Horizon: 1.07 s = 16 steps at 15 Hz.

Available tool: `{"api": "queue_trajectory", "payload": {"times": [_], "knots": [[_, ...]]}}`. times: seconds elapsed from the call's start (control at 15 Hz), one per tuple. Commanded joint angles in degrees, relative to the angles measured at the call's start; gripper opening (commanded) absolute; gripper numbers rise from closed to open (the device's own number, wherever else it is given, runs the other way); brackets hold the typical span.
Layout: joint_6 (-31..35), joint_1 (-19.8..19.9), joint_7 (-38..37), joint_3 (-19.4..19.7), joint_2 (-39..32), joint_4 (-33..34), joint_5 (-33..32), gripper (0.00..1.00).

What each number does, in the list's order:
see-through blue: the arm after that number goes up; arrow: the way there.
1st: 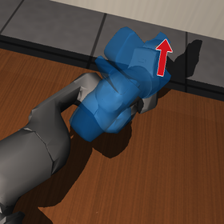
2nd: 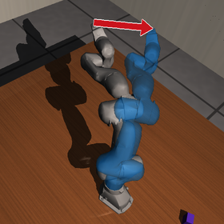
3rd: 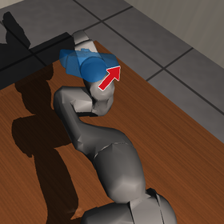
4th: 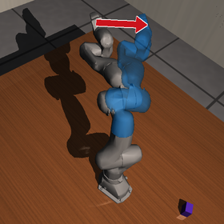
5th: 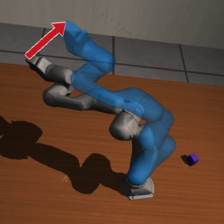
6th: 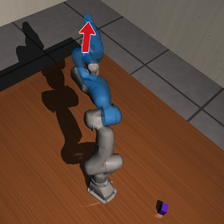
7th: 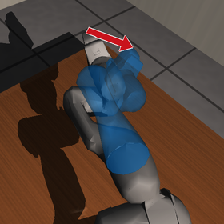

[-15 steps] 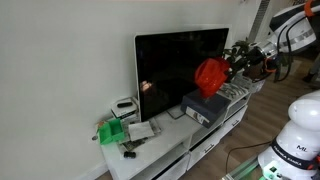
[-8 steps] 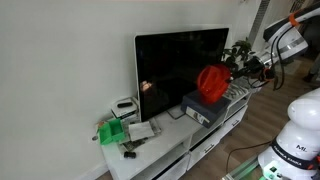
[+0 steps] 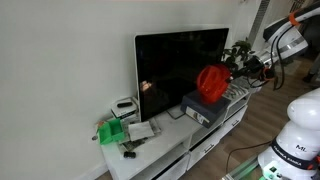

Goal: Put the red hat on the grey box

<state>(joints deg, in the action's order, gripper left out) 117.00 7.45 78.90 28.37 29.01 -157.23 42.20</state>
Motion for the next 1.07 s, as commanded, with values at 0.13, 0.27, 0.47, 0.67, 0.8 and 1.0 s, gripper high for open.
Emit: {"api": "queue_trajectory", "payload": {"times": [0.13, 0.27, 0.47, 0.67, 0.8, 1.0], "knots": [[-3.15, 0.66, 4.41, 0.75, -7.45, 4.65, 5.21, 0.01], [-5.30, 0.73, 6.71, 1.54, -11.78, 7.30, 7.91, 0.01], [-11.23, 1.93, 9.96, 2.11, -19.23, 11.96, 12.36, 0.01], [-19.15, 4.75, 12.43, 1.20, -27.94, 17.27, 15.66, 0.01], [-22.59, 7.17, 13.66, 0.00, -32.77, 20.49, 17.17, 0.01], [-26.15, 10.57, 15.14, -2.00, -39.61, 25.30, 18.97, 0.01]]}}
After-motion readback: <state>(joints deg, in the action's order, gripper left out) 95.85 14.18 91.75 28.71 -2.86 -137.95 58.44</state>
